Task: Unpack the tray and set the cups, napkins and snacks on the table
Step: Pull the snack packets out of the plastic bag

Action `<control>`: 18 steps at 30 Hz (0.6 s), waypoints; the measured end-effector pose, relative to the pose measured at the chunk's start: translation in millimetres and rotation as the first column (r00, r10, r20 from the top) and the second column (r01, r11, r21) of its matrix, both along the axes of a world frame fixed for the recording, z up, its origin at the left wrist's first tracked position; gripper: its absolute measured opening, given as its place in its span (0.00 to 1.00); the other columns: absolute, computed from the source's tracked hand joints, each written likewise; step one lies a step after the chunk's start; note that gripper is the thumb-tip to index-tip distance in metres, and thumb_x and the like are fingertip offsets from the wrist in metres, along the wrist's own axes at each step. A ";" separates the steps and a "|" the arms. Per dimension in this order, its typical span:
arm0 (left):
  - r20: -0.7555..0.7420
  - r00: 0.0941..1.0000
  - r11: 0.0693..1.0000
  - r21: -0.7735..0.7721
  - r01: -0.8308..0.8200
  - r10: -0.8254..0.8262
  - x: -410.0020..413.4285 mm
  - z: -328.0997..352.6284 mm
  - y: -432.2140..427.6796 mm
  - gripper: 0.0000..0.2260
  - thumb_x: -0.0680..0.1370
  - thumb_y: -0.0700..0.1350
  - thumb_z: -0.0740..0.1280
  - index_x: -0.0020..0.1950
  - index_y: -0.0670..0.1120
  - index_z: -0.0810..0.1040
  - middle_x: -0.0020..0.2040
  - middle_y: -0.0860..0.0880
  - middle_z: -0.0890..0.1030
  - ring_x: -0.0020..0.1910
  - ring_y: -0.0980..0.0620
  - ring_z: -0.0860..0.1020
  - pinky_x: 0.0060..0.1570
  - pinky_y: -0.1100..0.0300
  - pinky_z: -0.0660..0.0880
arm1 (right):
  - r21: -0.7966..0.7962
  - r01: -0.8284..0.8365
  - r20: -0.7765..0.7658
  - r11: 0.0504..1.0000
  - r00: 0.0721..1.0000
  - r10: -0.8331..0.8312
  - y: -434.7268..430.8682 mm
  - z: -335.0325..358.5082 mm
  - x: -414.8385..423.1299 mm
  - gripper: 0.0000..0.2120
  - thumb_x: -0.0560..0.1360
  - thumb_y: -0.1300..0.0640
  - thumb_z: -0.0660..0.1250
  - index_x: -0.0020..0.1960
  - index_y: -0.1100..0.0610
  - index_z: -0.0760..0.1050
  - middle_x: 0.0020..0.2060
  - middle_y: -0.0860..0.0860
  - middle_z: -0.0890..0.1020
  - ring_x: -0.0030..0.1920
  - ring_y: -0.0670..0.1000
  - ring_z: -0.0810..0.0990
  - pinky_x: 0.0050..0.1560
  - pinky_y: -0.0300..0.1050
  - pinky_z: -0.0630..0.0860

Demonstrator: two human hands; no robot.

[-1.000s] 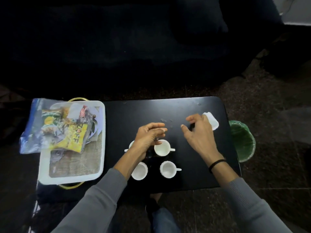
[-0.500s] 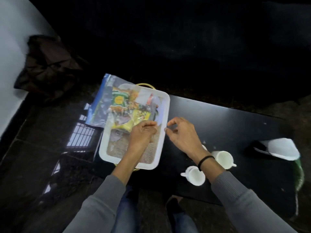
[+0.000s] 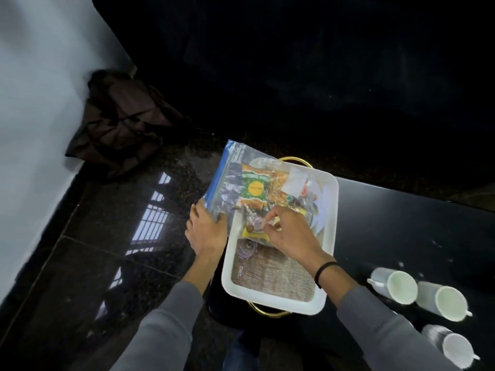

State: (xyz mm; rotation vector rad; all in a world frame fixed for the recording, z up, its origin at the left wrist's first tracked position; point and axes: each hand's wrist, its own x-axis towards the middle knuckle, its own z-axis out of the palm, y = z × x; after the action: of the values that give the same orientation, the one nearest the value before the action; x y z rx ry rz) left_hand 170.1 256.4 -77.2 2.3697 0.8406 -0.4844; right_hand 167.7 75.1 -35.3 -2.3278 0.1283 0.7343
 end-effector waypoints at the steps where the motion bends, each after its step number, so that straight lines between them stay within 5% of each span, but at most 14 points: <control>1: -0.027 0.999 0.999 -0.025 -0.030 0.029 4.3 -5.3 5.6 0.31 0.82 0.53 0.64 0.81 0.45 0.55 0.80 0.42 0.61 0.77 0.38 0.62 0.73 0.41 0.59 | -0.002 0.003 0.002 1.000 1.000 -0.003 1.3 -3.0 -0.4 0.06 0.80 0.54 0.67 0.54 0.54 0.77 0.61 0.53 0.81 0.57 0.54 0.81 0.53 0.51 0.81; 4: -0.096 0.986 0.984 -0.097 -0.146 0.137 12.8 -20.3 17.9 0.34 0.81 0.57 0.64 0.82 0.46 0.54 0.79 0.41 0.65 0.76 0.38 0.64 0.73 0.39 0.57 | -0.010 0.013 0.000 1.000 1.000 -0.013 1.4 -7.3 -4.0 0.04 0.80 0.55 0.68 0.53 0.54 0.77 0.64 0.52 0.80 0.56 0.52 0.81 0.53 0.48 0.80; 7: -0.103 0.978 0.973 -0.130 -0.192 0.180 16.9 -28.0 28.1 0.26 0.80 0.59 0.66 0.74 0.50 0.67 0.65 0.43 0.80 0.68 0.39 0.73 0.70 0.38 0.65 | -0.016 0.037 0.003 0.999 0.999 -0.037 -0.4 -8.1 -7.4 0.02 0.80 0.56 0.68 0.51 0.53 0.78 0.67 0.52 0.79 0.50 0.49 0.83 0.48 0.44 0.78; 10: 0.040 0.992 0.979 -0.169 -0.115 0.123 13.9 -23.6 33.7 0.16 0.80 0.53 0.67 0.67 0.54 0.73 0.49 0.48 0.84 0.49 0.45 0.81 0.54 0.48 0.78 | -0.005 0.068 0.011 0.998 0.998 -0.068 -2.7 -5.5 -10.5 0.02 0.80 0.56 0.68 0.52 0.52 0.77 0.66 0.50 0.80 0.46 0.47 0.83 0.46 0.42 0.77; 13: 0.203 0.976 0.955 -0.296 -0.012 0.075 3.4 -7.8 28.0 0.17 0.81 0.44 0.68 0.68 0.56 0.74 0.43 0.51 0.81 0.38 0.54 0.79 0.38 0.58 0.75 | 0.021 0.090 0.018 0.996 0.996 -0.091 -4.3 4.3 -14.7 0.04 0.80 0.55 0.68 0.54 0.53 0.77 0.62 0.49 0.81 0.46 0.47 0.83 0.45 0.43 0.78; 18: 0.321 0.947 0.942 -0.314 0.119 -0.012 -24.1 29.4 0.5 0.19 0.81 0.40 0.66 0.71 0.54 0.76 0.42 0.46 0.77 0.40 0.50 0.77 0.46 0.55 0.76 | 0.128 0.102 0.027 0.987 0.994 -0.107 -6.4 28.5 -22.2 0.07 0.81 0.54 0.68 0.57 0.54 0.77 0.55 0.47 0.80 0.42 0.41 0.81 0.35 0.35 0.76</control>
State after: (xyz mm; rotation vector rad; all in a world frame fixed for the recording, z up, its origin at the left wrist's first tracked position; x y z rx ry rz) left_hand 146.0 256.9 -47.8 2.0916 0.4898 -0.2381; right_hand 145.5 68.6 -6.8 -2.1943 0.1825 0.6325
